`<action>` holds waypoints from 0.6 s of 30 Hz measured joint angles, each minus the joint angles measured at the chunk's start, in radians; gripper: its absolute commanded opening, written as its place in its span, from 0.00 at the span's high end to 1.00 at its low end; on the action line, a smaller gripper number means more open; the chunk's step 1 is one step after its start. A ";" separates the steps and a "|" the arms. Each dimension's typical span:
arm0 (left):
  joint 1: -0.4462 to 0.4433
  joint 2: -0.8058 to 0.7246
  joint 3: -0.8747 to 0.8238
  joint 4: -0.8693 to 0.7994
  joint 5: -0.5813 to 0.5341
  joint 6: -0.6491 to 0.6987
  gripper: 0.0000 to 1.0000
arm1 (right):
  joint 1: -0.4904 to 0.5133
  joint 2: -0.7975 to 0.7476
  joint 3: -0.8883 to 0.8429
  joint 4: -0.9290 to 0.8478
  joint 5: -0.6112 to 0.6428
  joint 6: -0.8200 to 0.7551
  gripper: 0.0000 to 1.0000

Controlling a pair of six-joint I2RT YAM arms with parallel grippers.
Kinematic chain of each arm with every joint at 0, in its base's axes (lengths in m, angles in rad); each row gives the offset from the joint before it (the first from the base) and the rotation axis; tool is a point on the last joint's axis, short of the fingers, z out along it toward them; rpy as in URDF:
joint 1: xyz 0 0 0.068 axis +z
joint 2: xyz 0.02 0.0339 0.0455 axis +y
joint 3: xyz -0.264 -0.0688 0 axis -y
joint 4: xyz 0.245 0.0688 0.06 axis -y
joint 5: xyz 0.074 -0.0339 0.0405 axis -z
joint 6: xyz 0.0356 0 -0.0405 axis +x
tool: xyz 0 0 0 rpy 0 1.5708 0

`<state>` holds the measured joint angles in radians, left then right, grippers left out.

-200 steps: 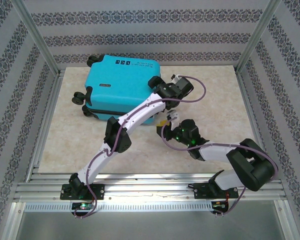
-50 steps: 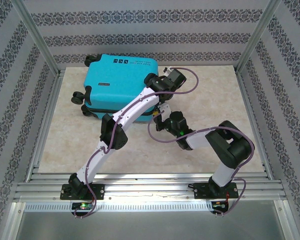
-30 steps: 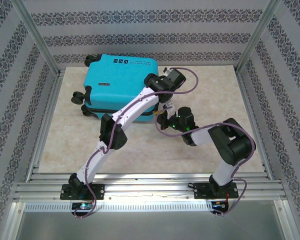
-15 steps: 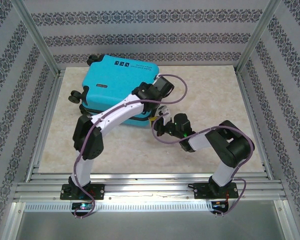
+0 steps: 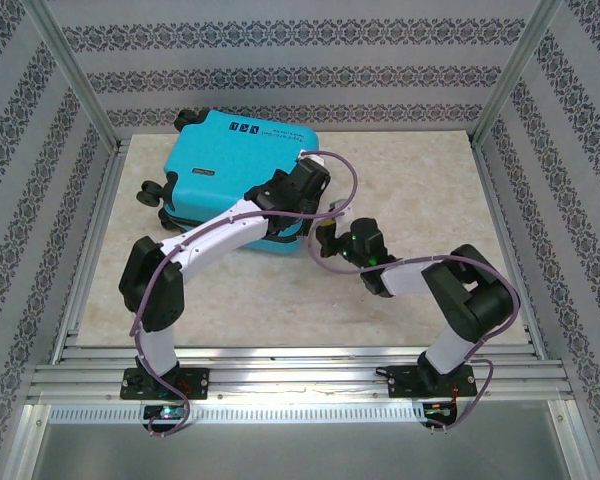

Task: Pack the luggage

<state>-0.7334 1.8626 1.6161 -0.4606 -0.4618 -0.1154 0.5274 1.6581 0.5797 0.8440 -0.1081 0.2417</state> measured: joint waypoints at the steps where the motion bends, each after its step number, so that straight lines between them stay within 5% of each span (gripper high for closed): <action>1: 0.001 -0.003 -0.005 0.005 0.005 -0.001 0.32 | -0.010 0.000 0.008 -0.011 0.022 0.004 1.00; 12: 0.009 -0.019 -0.013 0.017 0.039 -0.003 0.32 | -0.014 0.000 -0.027 0.051 -0.144 0.014 1.00; 18: 0.020 -0.036 -0.014 0.015 0.092 -0.003 0.31 | -0.018 0.000 -0.061 0.054 -0.163 0.041 0.73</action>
<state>-0.7132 1.8267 1.6020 -0.4454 -0.3695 -0.1188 0.5095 1.6577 0.5182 0.8982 -0.2714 0.2825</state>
